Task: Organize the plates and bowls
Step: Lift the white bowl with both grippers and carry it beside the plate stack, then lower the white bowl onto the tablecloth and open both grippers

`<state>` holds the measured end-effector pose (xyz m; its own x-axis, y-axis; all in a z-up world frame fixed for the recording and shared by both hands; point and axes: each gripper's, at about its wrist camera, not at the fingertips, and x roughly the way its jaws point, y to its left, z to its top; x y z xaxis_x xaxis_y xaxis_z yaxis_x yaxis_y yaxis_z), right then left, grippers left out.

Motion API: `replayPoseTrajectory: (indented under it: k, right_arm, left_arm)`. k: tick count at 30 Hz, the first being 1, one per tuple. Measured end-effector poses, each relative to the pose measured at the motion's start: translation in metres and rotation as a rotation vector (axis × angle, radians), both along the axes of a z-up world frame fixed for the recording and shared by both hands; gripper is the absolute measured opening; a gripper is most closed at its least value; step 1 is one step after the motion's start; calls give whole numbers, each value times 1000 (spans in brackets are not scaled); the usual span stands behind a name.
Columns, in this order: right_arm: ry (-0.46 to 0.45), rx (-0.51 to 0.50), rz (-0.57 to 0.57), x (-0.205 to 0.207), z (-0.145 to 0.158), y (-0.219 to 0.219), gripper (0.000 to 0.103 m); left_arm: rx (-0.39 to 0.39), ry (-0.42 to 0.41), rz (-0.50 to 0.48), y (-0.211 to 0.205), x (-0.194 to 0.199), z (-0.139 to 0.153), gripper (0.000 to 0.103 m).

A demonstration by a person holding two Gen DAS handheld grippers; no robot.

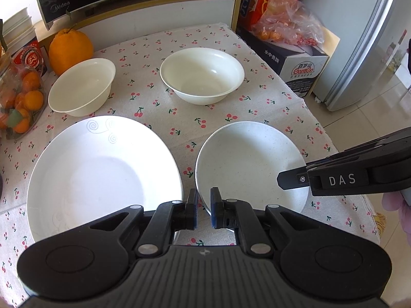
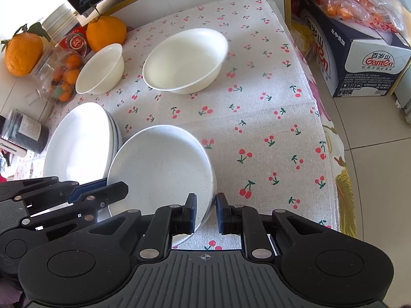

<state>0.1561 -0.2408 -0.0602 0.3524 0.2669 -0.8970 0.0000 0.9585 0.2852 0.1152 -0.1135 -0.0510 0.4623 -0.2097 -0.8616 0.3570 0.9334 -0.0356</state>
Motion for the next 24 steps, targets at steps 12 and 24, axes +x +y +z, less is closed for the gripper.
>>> replayPoseTrajectory:
  k: [12,24]
  right_arm:
    - [1,13,-6,1,3,0,20]
    - [-30,18,-33,1,23,-3,44]
  left_arm:
    - [-15,-1,4,0,-1,2,14]
    - [-48,-37,25,5,-3,21,26]
